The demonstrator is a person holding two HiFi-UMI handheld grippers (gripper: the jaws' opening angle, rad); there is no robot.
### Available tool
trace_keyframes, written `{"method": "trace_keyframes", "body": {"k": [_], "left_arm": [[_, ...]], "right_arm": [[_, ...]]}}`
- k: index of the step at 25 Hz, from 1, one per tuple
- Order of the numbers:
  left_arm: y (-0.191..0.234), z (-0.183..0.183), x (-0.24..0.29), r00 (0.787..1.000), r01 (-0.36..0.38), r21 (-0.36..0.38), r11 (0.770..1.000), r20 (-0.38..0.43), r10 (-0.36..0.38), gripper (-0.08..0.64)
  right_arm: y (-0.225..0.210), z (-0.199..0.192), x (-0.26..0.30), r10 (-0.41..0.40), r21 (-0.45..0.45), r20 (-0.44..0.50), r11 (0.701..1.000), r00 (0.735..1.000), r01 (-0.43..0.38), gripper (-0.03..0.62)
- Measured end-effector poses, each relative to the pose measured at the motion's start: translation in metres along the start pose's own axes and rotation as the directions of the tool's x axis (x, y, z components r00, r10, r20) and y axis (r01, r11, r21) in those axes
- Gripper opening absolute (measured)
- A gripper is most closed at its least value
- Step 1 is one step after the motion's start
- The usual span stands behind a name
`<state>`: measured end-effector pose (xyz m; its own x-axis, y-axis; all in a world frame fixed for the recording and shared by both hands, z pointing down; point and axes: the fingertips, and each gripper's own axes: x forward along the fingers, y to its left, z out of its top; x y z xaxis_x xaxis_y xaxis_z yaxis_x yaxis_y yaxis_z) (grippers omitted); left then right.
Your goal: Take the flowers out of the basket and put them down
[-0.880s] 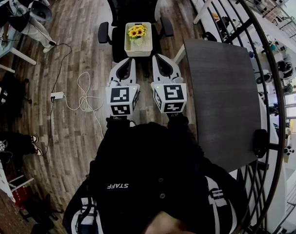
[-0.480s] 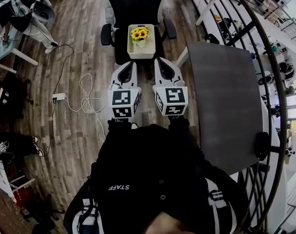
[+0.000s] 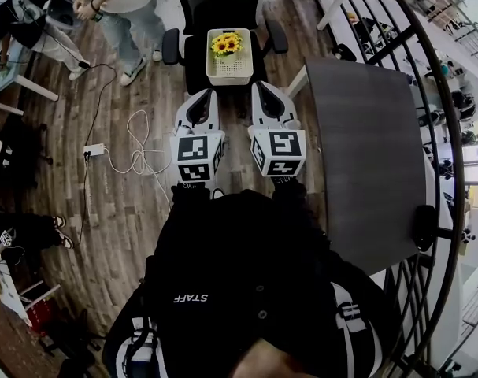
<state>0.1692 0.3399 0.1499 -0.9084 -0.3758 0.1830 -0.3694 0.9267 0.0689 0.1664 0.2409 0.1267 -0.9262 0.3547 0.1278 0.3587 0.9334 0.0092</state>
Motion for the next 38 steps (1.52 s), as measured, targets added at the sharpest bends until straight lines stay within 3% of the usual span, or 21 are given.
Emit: {"method": "trace_keyframes", "body": {"k": [11, 28, 34, 38], "left_arm": [[0.034, -0.010, 0.020, 1.000, 0.009, -0.017, 1.000, -0.013, -0.009, 0.000], [0.062, -0.061, 0.038, 0.994, 0.020, -0.053, 0.998, -0.107, -0.025, 0.000], [0.064, -0.073, 0.084, 0.990, 0.021, -0.061, 0.998, -0.139, -0.030, 0.000], [0.074, -0.062, 0.132, 0.993, -0.011, -0.054, 0.998, -0.118, 0.005, 0.000]], "right_arm": [[0.003, -0.008, 0.034, -0.044, 0.006, 0.001, 0.999, 0.999, 0.044, 0.012], [0.005, -0.056, 0.059, -0.086, 0.017, -0.101, 0.996, 0.991, 0.088, 0.012], [-0.027, -0.074, 0.097, -0.099, 0.029, -0.143, 0.994, 0.985, 0.104, 0.012], [-0.052, -0.067, 0.141, -0.084, -0.021, -0.117, 0.996, 0.990, 0.082, 0.012]]}}
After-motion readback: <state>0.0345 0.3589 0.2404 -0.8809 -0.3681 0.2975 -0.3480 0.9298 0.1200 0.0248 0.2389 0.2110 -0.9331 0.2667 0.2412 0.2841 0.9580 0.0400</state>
